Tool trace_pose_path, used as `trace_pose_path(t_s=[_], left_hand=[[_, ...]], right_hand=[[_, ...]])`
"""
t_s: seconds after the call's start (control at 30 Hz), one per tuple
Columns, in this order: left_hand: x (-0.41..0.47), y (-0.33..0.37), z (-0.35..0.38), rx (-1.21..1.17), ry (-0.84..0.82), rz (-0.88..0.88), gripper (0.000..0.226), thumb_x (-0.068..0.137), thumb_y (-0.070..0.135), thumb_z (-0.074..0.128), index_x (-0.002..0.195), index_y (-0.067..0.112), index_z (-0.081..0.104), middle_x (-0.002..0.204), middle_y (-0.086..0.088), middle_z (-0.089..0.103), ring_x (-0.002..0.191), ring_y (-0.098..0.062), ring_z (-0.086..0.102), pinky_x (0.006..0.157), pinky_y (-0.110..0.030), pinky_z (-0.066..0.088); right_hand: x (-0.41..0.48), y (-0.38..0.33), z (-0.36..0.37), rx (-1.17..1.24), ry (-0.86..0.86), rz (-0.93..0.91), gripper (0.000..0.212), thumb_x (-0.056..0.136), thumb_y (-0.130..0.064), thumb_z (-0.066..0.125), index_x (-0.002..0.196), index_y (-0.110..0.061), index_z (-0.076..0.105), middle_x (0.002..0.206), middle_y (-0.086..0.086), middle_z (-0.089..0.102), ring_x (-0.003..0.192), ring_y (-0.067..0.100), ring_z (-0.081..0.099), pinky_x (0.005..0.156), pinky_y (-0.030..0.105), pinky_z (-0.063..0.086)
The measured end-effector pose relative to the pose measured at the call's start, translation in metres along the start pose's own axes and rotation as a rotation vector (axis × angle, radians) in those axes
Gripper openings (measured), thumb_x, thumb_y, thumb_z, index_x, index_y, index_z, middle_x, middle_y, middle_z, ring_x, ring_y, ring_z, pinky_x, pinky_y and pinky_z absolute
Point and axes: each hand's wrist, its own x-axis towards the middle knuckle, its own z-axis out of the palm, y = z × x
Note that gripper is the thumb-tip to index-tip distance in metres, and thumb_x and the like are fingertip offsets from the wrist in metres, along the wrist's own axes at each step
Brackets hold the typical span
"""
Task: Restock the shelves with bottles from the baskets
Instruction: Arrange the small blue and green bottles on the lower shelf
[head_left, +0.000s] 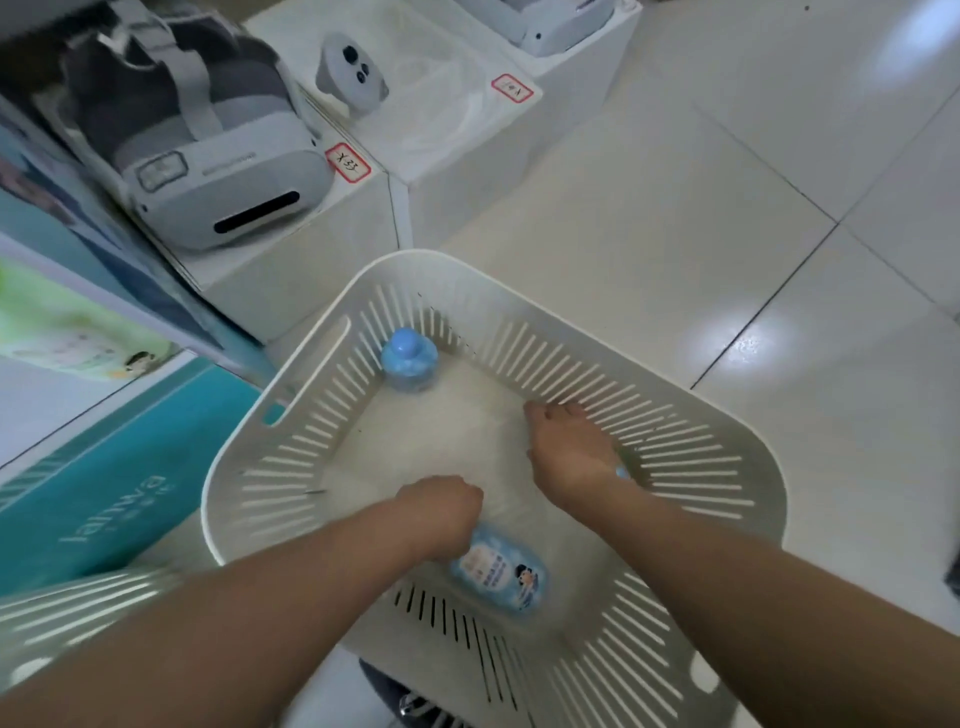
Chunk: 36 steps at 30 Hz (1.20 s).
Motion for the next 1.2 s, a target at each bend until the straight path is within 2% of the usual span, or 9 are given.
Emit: trace_pose_path(t_s=[0.2,0.27,0.37,0.47,0.67,0.8,0.93,1.07,1.2], left_hand=[[0.003,0.002,0.019,0.093,-0.188,0.000,0.035,0.091,0.019,0.058,0.122,0.003,0.056,0.124,-0.015,0.058,0.112,-0.029,0.058,0.092,-0.033,0.046],[0.002,0.000,0.019,0.083,-0.217,0.000,0.033,0.092,0.016,0.056,0.120,0.000,0.058,0.123,-0.018,0.059,0.111,-0.030,0.059,0.091,-0.033,0.046],[0.002,-0.004,0.019,-0.012,-0.249,0.011,0.039,0.089,0.025,0.061,0.116,-0.003,0.059,0.116,-0.019,0.063,0.104,-0.031,0.063,0.089,-0.035,0.050],[-0.001,-0.002,0.023,-0.092,-0.254,0.025,0.049,0.086,0.032,0.065,0.119,-0.003,0.057,0.116,-0.018,0.063,0.103,-0.032,0.062,0.087,-0.037,0.051],[-0.029,-0.005,-0.013,-0.231,0.080,0.024,0.031,0.090,0.030,0.055,0.106,0.004,0.062,0.108,-0.014,0.063,0.100,-0.028,0.058,0.073,-0.028,0.040],[-0.070,-0.031,-0.038,-0.215,0.331,-0.055,0.030,0.089,0.032,0.055,0.105,0.008,0.061,0.107,-0.010,0.062,0.101,-0.027,0.058,0.075,-0.028,0.039],[-0.119,-0.046,-0.058,-0.238,0.559,-0.093,0.028,0.085,0.032,0.058,0.100,0.009,0.065,0.102,-0.010,0.064,0.095,-0.027,0.058,0.070,-0.028,0.037],[-0.172,-0.052,-0.070,-0.310,0.718,-0.145,0.021,0.078,0.032,0.062,0.087,0.013,0.065,0.089,-0.005,0.063,0.086,-0.024,0.058,0.067,-0.031,0.043],[-0.225,-0.061,-0.074,-0.388,0.864,-0.183,0.024,0.076,0.034,0.066,0.094,0.018,0.069,0.087,0.002,0.062,0.086,-0.018,0.058,0.065,-0.025,0.038]], right_hand=[[0.004,-0.014,0.018,-0.092,-0.223,-0.068,0.034,0.085,-0.010,0.059,0.119,-0.011,0.055,0.123,0.010,0.043,0.110,0.028,0.049,0.072,0.034,0.038],[0.002,-0.013,0.022,-0.050,-0.218,-0.072,0.032,0.085,-0.011,0.058,0.117,-0.012,0.055,0.122,0.009,0.048,0.111,0.027,0.050,0.074,0.033,0.038],[0.002,-0.006,0.016,0.014,-0.194,-0.073,0.035,0.086,-0.016,0.059,0.120,-0.013,0.054,0.123,0.009,0.051,0.113,0.028,0.053,0.082,0.032,0.043],[0.004,0.002,-0.001,0.105,-0.213,-0.058,0.041,0.081,-0.029,0.070,0.117,-0.015,0.059,0.121,0.007,0.055,0.111,0.026,0.055,0.084,0.030,0.044],[-0.008,0.004,-0.030,0.172,-0.173,-0.037,0.038,0.074,-0.034,0.077,0.104,-0.011,0.071,0.106,0.006,0.068,0.097,0.021,0.063,0.073,0.025,0.043],[-0.025,-0.007,-0.055,0.179,-0.074,-0.062,0.043,0.076,-0.039,0.075,0.109,-0.012,0.067,0.111,0.005,0.066,0.103,0.022,0.060,0.079,0.027,0.044],[-0.047,-0.032,-0.083,0.247,0.057,-0.126,0.036,0.076,-0.035,0.073,0.105,-0.014,0.066,0.109,0.005,0.064,0.103,0.021,0.058,0.081,0.026,0.042],[-0.074,-0.058,-0.115,0.292,0.210,-0.206,0.024,0.075,-0.027,0.071,0.094,-0.012,0.067,0.095,0.005,0.063,0.096,0.022,0.059,0.071,0.023,0.034],[-0.107,-0.082,-0.153,0.283,0.308,-0.276,0.015,0.074,-0.027,0.071,0.072,-0.020,0.058,0.086,0.004,0.057,0.084,0.021,0.055,0.066,0.023,0.028]])
